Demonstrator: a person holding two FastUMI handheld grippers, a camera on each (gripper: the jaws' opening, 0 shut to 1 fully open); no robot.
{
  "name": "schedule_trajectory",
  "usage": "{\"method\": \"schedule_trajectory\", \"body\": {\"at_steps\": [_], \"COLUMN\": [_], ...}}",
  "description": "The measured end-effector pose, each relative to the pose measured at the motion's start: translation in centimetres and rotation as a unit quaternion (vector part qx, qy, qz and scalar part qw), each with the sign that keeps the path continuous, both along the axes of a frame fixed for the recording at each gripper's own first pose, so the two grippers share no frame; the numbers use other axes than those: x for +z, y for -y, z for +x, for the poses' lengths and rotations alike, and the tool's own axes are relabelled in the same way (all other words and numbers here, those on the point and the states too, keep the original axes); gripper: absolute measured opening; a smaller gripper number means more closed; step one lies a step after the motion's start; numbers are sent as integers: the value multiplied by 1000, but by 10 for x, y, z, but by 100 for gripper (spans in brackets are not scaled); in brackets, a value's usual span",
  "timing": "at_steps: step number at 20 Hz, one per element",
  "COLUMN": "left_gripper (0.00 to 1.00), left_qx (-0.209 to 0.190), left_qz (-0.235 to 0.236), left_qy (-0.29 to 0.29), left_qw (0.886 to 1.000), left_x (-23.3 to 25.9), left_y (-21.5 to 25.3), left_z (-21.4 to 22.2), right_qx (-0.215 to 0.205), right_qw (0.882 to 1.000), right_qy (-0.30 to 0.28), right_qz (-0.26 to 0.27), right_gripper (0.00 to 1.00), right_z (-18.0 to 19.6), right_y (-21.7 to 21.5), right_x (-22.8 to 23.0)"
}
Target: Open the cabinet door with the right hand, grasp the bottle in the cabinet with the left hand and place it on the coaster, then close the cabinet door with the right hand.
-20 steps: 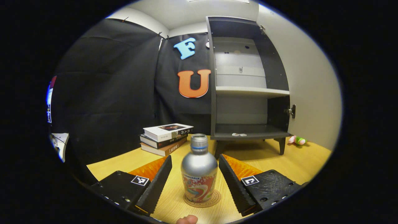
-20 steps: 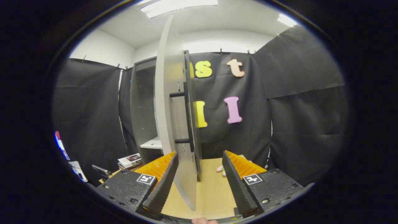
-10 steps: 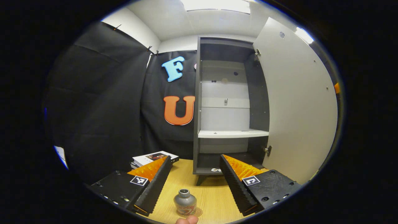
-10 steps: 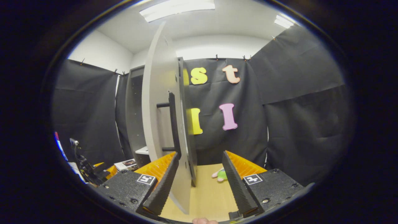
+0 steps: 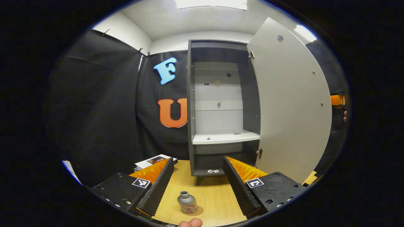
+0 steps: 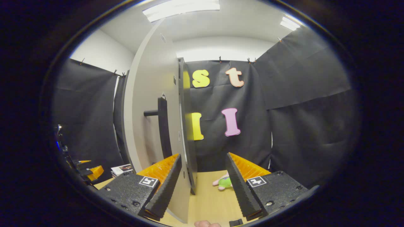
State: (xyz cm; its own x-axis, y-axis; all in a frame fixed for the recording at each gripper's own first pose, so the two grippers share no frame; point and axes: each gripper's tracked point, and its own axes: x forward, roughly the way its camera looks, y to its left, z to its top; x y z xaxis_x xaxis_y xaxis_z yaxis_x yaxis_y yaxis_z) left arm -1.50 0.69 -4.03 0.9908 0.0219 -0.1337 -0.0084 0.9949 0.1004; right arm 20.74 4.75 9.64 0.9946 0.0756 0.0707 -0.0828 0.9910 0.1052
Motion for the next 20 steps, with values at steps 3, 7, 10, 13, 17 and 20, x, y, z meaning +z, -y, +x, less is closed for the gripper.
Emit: {"method": "schedule_trajectory", "body": {"at_steps": [3,7,10,13,17,20], "left_gripper": [94,94,96,96,96,96], "left_qx": [-11,-19,-19,-20,-15,-9], "left_qz": [4,-1,-2,-3,-8,-9], "left_qy": [4,6,14,27,22,22], "left_qw": [1000,1000,1000,999,1000,1000], "left_x": [-1,0,5,11,6,5], "left_y": [8,11,8,5,-3,-12], "left_z": [-6,-9,-10,-11,-12,-15], "right_qx": [0,-12,-8,22,68,113], "right_qw": [1000,1000,1000,999,997,993], "right_qy": [5,7,7,10,6,5], "right_qz": [4,-10,-13,-23,-19,-14], "right_gripper": [86,86,85,85,84,85], "right_z": [-1,-1,-1,-6,-5,-1], "right_y": [0,-3,-11,-36,-76,-113], "right_x": [3,3,3,2,-1,-2]}}
